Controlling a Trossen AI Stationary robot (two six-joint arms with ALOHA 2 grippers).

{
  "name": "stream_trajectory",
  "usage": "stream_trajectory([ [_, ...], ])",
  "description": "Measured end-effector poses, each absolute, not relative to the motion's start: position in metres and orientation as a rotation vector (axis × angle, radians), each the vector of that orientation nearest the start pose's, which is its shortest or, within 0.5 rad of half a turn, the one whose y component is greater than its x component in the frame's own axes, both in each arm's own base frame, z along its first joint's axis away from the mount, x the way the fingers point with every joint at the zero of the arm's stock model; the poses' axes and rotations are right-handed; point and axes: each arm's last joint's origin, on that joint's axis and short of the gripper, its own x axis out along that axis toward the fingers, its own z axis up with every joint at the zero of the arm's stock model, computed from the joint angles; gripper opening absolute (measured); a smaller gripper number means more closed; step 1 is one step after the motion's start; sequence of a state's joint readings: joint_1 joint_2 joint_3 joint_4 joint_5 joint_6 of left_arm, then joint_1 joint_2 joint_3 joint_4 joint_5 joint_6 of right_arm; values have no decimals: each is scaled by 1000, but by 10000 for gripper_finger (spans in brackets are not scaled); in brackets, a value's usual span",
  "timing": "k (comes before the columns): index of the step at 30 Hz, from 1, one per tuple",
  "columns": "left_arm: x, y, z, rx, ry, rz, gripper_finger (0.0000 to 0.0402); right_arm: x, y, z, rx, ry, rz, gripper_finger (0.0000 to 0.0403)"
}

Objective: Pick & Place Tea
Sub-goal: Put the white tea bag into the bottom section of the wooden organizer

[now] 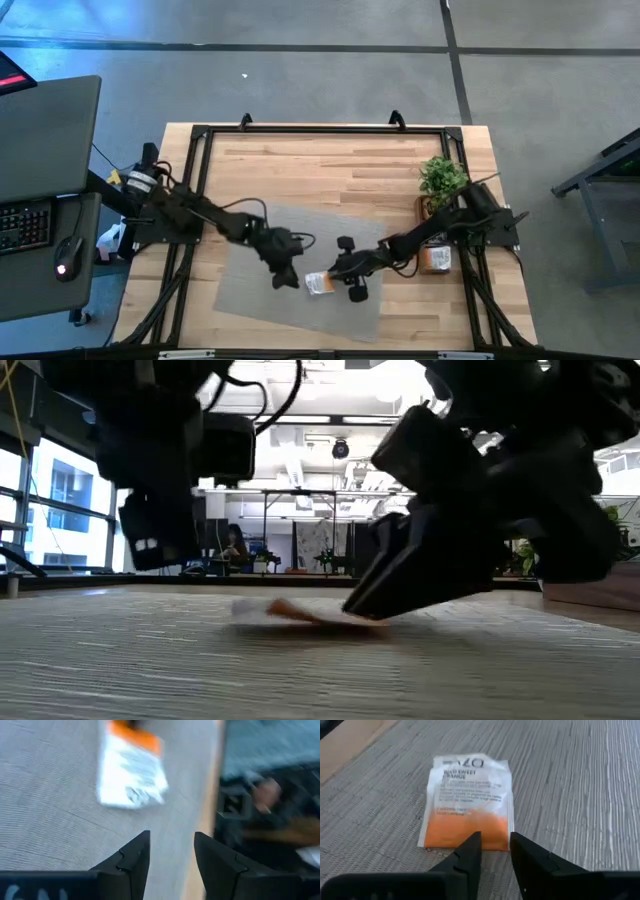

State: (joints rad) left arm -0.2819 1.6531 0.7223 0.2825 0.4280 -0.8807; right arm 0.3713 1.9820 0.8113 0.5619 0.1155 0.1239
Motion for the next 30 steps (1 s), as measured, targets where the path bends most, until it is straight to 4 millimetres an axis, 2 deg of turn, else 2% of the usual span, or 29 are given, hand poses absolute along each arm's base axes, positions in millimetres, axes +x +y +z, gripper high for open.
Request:
stream_trajectory([
  [6, 287, -126, 148, -918, 819, -72, 152, 343, 131, 78, -83, 602, 205, 67],
  [11, 285, -130, 126, -1058, 856, 126, 152, 341, 131, 74, -107, 655, 194, 40],
  [14, 285, -138, 130, -1128, 858, 96, 152, 339, 131, 71, -124, 668, 172, 28],
  [16, 284, -142, 125, -1146, 874, 96, 152, 338, 130, 70, -129, 679, 168, 23],
  [20, 287, -142, 123, -1159, 838, 109, 152, 338, 131, 70, -123, 669, 175, 21],
  [30, 295, -126, 125, -1064, 744, 145, 152, 338, 131, 70, -123, 660, 176, 21],
])
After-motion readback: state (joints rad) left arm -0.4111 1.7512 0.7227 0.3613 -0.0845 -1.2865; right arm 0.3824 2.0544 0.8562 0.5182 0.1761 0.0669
